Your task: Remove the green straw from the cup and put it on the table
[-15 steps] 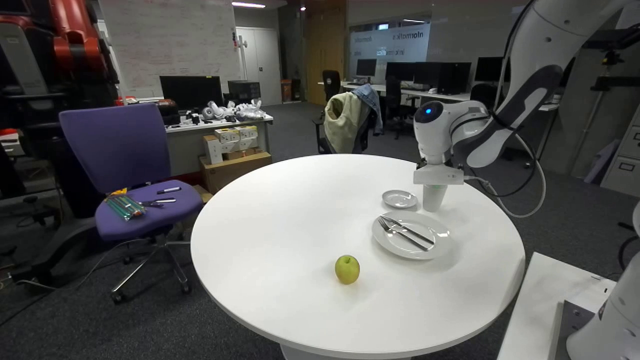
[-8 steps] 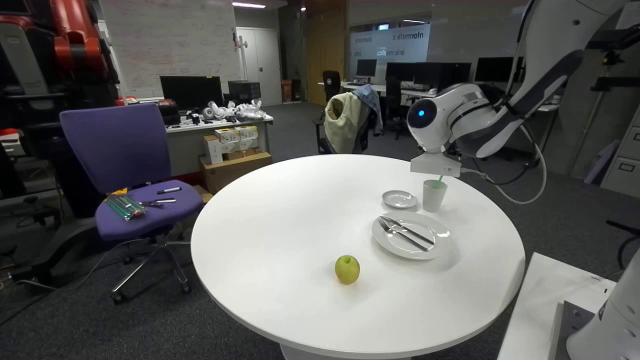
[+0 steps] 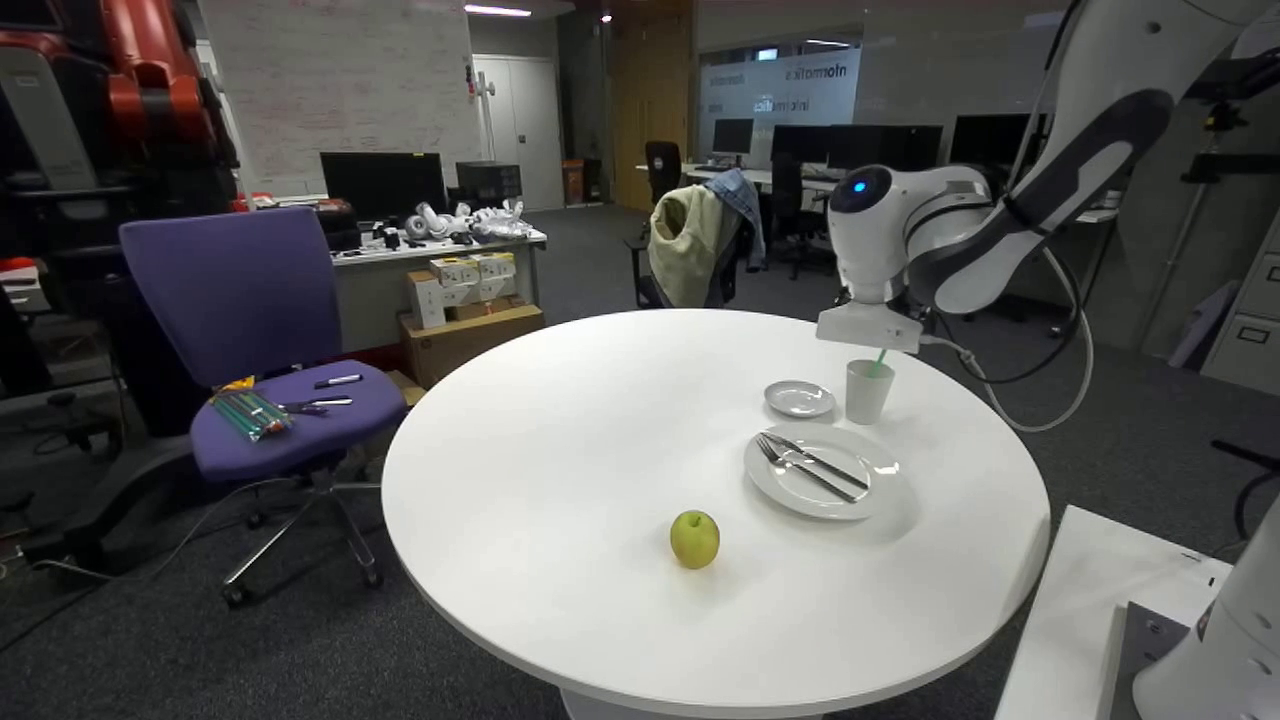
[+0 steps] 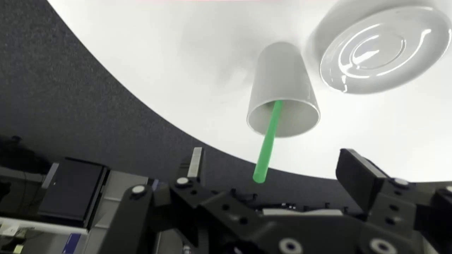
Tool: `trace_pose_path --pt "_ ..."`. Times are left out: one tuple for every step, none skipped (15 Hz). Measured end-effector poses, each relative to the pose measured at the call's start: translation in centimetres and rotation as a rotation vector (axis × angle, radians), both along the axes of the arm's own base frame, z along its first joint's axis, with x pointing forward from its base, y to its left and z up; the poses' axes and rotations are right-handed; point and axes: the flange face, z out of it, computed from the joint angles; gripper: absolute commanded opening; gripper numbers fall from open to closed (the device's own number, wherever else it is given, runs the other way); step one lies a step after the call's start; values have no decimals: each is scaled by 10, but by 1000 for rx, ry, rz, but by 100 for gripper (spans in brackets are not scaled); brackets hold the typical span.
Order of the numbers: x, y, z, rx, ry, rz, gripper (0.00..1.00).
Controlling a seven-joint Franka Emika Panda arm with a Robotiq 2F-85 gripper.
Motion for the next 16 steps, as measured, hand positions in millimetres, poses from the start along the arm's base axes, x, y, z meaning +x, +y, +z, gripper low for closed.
trace_pose_path --pt "0 -4 1 61 -1 -4 100" --pt "0 -9 3 111 1 -8 100" --pt "-1 -13 4 148 6 -15 100" --pt "-2 -17 4 175 13 -23 100" --pt "-3 -19 5 189 14 -29 100" --pt "-4 -22 7 178 11 -37 100" --pt "-5 -24 9 155 4 -45 100" --pt "-6 -26 12 126 -5 -52 100" --pt "-7 -28 14 96 -14 -57 93" --pt "-7 -28 16 68 -19 -62 74" --pt "-9 -29 17 41 -18 -66 68" --pt "-10 -30 17 23 -15 -67 60" --pt "-11 -30 18 10 -10 -69 53" --pt "-11 -31 17 1 -5 -72 44" --pt "-12 -32 17 -4 1 -74 38" --pt "-12 -32 17 -7 4 -74 81"
